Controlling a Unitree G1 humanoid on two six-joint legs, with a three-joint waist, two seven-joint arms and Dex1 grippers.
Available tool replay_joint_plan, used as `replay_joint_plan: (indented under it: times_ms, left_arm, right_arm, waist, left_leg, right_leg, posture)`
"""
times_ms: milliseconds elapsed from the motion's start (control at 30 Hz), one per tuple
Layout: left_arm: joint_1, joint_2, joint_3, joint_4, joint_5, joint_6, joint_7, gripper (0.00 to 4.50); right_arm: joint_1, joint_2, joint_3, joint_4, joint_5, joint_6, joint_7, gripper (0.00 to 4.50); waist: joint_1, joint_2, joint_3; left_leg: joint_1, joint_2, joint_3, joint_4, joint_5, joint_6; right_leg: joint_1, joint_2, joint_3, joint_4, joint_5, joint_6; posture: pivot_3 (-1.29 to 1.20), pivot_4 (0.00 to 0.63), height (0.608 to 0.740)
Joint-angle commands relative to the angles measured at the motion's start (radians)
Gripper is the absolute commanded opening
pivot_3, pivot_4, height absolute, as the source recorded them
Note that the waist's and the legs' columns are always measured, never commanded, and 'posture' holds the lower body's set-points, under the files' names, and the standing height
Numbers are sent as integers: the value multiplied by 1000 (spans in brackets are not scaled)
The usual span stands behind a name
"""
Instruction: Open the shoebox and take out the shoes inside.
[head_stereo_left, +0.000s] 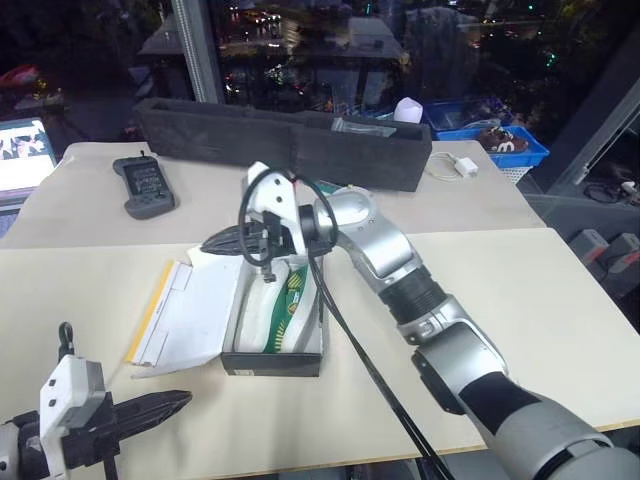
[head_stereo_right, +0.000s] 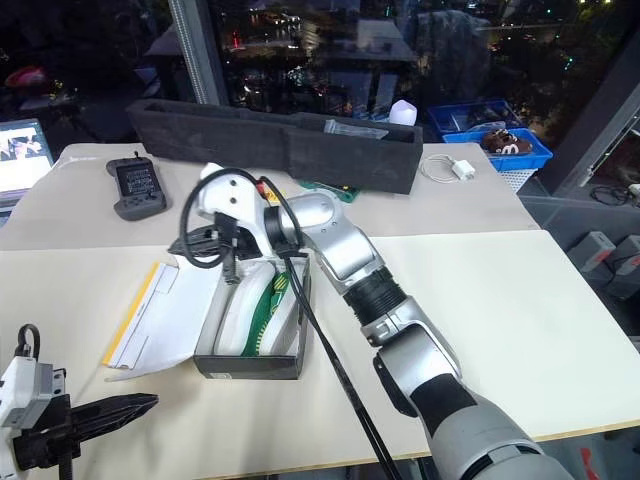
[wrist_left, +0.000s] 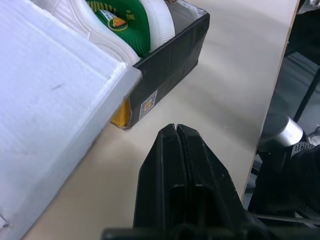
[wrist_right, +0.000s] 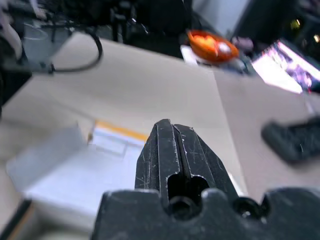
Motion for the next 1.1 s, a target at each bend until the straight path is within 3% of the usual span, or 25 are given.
replay_joint_plan:
  times_ms: [33, 167, 267, 467, 567, 1100]
  left_arm:
    - [-6, 36, 50, 29, -15, -7, -30, 33]
    - [-39, 95, 93, 50, -100, 69, -43, 33]
    - [-45, 102, 83, 53, -94, 72, -51, 0]
    - [-100, 110, 35, 67, -89, 78, -28, 0]
    - [-110, 106, 18, 72, -84, 80, -23, 0]
    - [-118, 101, -9, 75, -76, 74, -14, 0]
  right_arm:
    - [45, -73, 12, -124, -17, 6, 38, 0]
    - [65, -201, 47, -215, -40, -8, 143, 0]
    - [61, -283, 92, -233, -73, -48, 232, 743]
    - [24, -372, 161, -205, -215, -303, 278, 2794]
    - [22, -404, 209, -194, -268, -399, 319, 2794]
    - [-24, -337, 232, -194, -309, -516, 335, 2794]
  waist:
    - [1, 0, 0]
    - [3, 1, 0]
    - [-3, 0, 0]
    - [-3, 2, 1]
    - [0, 2, 1]
    - [3, 2, 1]
  left_leg:
    - [1, 1, 0, 0, 0, 0]
    - [1, 5, -1, 0, 0, 1]
    - [2, 5, 0, 0, 1, 1]
    - [2, 9, 0, 0, 0, 1]
    - [3, 13, 0, 0, 0, 1]
    - [5, 14, 1, 0, 0, 0]
  right_leg:
    - [0, 1, 0, 1, 0, -1]
    - [-1, 5, -1, 2, -2, -3]
    - [0, 5, 0, 2, -2, -3]
    - [-1, 10, 0, 2, -2, -4]
    - [-1, 13, 0, 2, -3, -7]
    - [-1, 14, 0, 3, -3, -10]
  posture:
    - [0, 150, 732]
    - [0, 150, 732]
    - [0, 150, 732]
    - [0, 150, 732]
    - [0, 150, 732]
    - [0, 150, 732]
